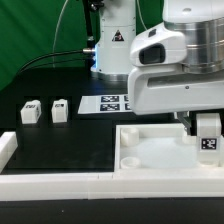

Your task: Assemble one leg

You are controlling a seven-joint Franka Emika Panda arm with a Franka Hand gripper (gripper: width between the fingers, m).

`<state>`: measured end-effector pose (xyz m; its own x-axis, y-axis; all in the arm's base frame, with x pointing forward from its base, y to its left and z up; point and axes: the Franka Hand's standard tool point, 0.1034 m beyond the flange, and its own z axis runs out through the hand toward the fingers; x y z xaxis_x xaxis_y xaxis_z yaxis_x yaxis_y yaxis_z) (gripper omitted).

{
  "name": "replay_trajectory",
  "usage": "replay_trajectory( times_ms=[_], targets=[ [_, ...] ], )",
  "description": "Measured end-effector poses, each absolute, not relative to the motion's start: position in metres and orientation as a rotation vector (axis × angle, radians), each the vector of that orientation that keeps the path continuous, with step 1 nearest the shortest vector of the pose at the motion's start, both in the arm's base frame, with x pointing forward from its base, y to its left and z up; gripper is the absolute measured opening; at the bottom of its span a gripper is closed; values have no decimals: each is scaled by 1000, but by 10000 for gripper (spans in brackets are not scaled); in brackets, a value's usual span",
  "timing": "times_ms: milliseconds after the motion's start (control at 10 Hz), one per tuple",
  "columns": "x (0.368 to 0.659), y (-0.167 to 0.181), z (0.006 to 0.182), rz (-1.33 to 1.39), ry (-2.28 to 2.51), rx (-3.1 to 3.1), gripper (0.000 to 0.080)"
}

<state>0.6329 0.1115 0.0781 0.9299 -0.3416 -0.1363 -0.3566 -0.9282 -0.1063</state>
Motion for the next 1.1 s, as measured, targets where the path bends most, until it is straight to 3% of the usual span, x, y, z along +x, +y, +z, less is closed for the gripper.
replay_trajectory(
  times_ms=[1100],
  targets=[
    [633, 111, 76, 270, 2083, -2237, 292]
  ],
)
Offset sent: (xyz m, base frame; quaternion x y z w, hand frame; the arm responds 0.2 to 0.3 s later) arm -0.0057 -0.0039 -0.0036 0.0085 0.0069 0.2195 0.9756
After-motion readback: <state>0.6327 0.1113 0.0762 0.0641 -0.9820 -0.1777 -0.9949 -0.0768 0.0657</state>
